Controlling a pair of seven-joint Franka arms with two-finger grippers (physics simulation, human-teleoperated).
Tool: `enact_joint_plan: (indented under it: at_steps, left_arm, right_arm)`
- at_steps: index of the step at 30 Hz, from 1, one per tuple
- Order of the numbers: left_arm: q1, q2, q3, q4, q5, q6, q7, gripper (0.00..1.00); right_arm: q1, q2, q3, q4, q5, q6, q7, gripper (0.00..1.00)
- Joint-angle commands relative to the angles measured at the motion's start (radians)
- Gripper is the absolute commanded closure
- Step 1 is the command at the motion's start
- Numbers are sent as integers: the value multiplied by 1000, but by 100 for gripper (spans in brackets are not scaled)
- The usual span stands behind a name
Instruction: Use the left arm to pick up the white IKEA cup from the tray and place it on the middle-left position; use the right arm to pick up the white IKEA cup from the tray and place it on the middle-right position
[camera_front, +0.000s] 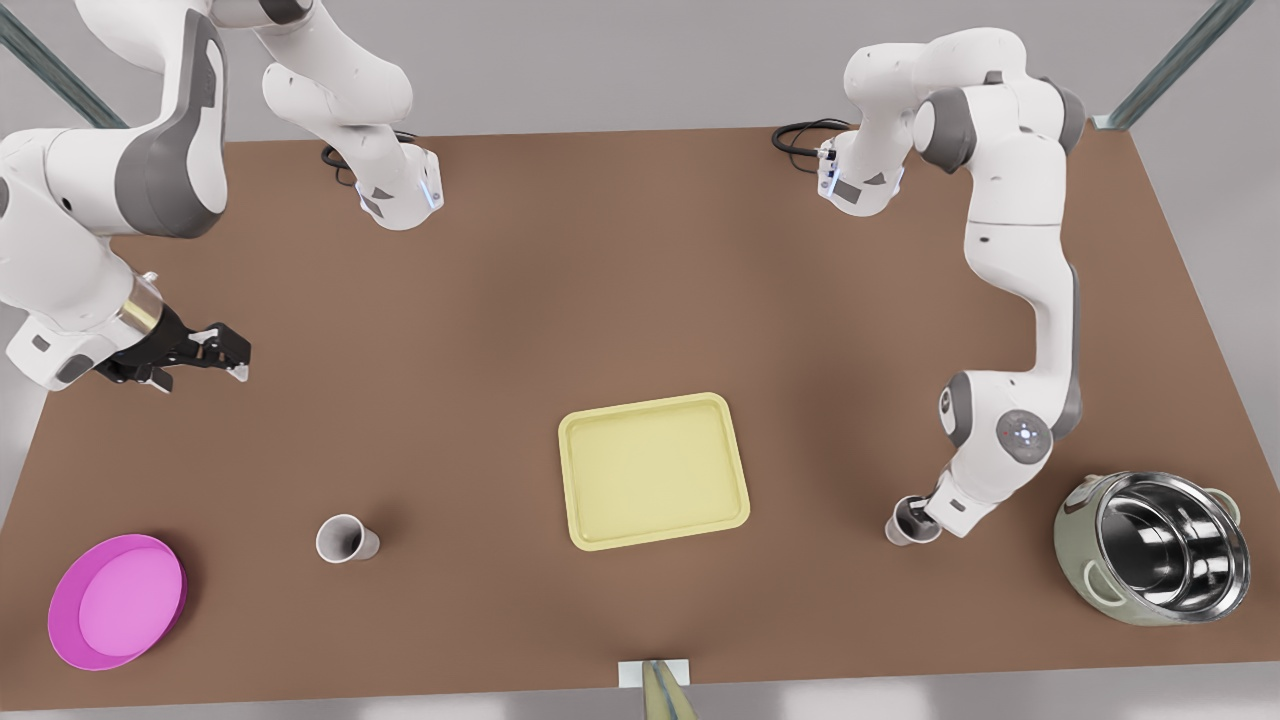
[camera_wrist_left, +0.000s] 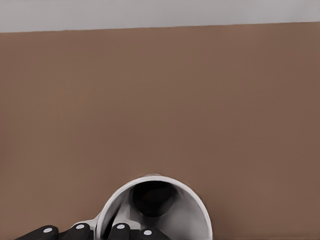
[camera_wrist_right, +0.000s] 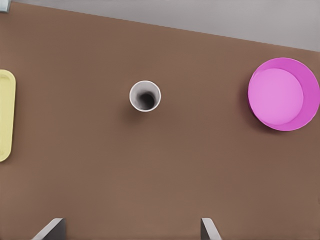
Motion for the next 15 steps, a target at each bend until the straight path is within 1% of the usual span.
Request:
enact_joint_plan:
  at_steps: [1, 2, 3, 4, 7, 9, 11, 12, 13, 14, 15]
  left_arm:
    - [0, 3, 0, 1, -26, 9, 220, 88]
    - [0, 3, 0, 1, -27, 9, 220, 84]
    - [0, 3, 0, 1, -26, 9, 220, 22]
    - [0, 3, 0, 1, -26, 9, 220, 0]
    - [0, 0, 1, 13, -20, -2, 226, 0]
    - [0, -38, 1, 17, -18, -99, 223, 0]
    - [0, -133, 0, 60, -23, -310, 195, 0]
    - [-6, -181, -11, 155, -33, -553, 88, 0]
    - [-7, -304, -11, 179, -138, -744, -36, 0]
    - [-11, -391, -11, 166, -133, -850, -79, 0]
    - [-24, -483, -13, 102, -116, -872, -110, 0]
  right_arm:
    - [2, -1, 2, 1, -1, 1, 60, 0]
    - [2, -1, 0, 1, 2, 1, 53, 0]
    - [2, -1, 0, 1, 0, 1, 59, 0]
    - [2, -1, 0, 1, 0, 1, 59, 0]
    - [2, -1, 0, 1, 0, 1, 59, 0]
    - [2, -1, 0, 1, 0, 1, 60, 0]
    - [2, -1, 0, 1, 2, 1, 59, 0]
    - [2, -1, 0, 1, 2, 1, 60, 0]
    - [2, -1, 0, 1, 2, 1, 60, 0]
    - [0, -1, 0, 1, 2, 1, 60, 0]
    - [0, -1, 0, 1, 2, 1, 60, 0]
